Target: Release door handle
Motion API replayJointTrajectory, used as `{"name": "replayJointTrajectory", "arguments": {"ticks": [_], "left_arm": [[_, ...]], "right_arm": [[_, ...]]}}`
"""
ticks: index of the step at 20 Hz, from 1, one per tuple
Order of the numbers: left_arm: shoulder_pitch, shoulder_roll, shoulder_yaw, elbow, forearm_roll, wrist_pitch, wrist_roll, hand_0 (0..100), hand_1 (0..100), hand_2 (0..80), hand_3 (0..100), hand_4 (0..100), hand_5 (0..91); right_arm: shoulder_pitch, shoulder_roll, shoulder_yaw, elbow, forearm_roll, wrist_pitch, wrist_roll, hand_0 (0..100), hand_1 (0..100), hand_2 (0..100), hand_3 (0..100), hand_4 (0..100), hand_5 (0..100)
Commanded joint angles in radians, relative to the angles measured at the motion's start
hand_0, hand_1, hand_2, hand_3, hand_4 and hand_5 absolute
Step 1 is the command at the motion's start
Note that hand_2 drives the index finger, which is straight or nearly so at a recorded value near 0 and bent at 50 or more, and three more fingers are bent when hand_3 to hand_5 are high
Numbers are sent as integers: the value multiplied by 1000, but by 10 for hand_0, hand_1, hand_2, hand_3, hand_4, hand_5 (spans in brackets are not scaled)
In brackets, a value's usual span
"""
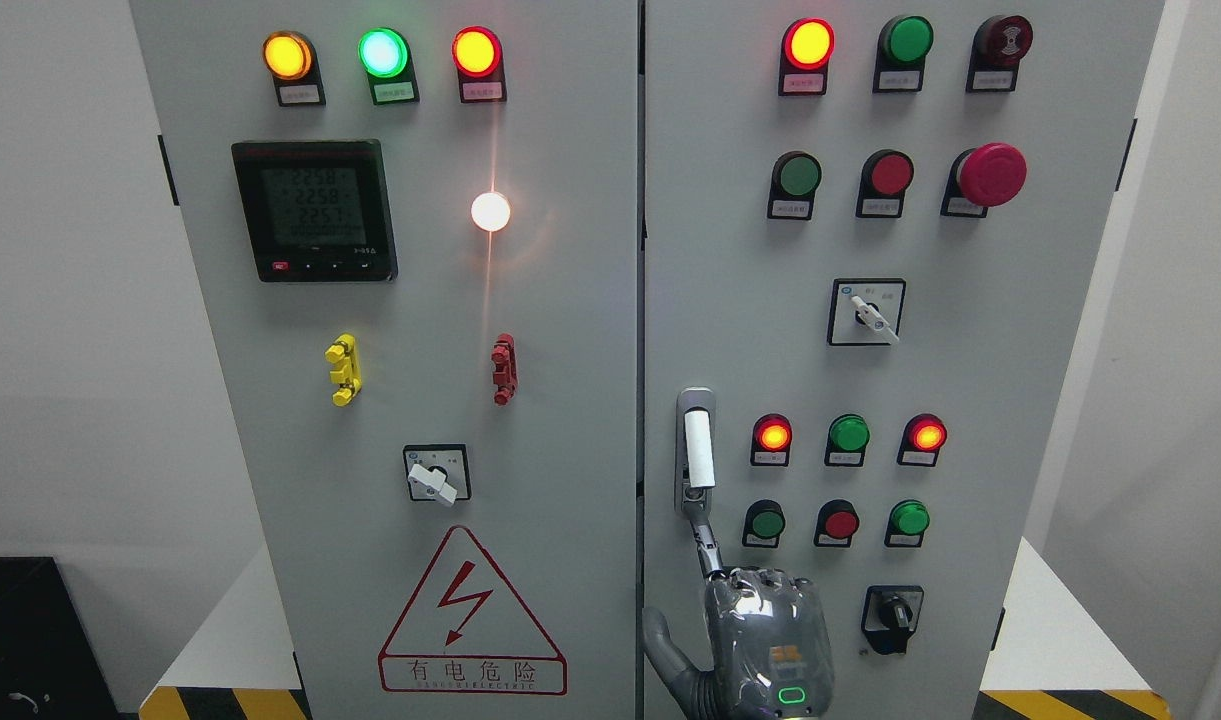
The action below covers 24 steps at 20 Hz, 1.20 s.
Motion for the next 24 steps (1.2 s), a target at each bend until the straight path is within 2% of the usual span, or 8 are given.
{"name": "replayJointTrajectory", "arguments": {"ticks": [1, 11, 15, 18, 23, 24], "left_arm": [[0, 0, 0, 0, 0, 1, 0, 120, 556, 0, 0, 0, 0], [0, 0, 0, 0, 0, 1, 0, 120, 556, 0, 0, 0, 0], [0, 0, 0, 0, 0, 1, 0, 120, 556, 0, 0, 0, 0], [0, 0, 0, 0, 0, 1, 0, 120, 556, 0, 0, 0, 0], [0, 0, 0, 0, 0, 1, 0, 120, 556, 0, 0, 0, 0], [0, 0, 0, 0, 0, 1, 0, 120, 556, 0, 0, 0, 0]], "right_arm": [[0, -1, 2, -44, 0, -1, -5, 397, 345, 56, 1000, 1000, 1000], [1, -1, 3, -45, -3, -1, -6, 397, 345, 63, 1000, 1000, 1000], [4, -1, 3, -45, -3, -1, -6, 397, 345, 105, 1000, 1000, 1000], [4, -3, 3, -45, -4, -1, -9, 398, 346, 162, 1000, 1000, 1000], [10, -5, 3, -62, -6, -7, -11, 445, 354, 360, 1000, 1000, 1000], [15, -6, 3, -71, -7, -8, -11, 449, 355, 368, 1000, 1000, 1000]]}}
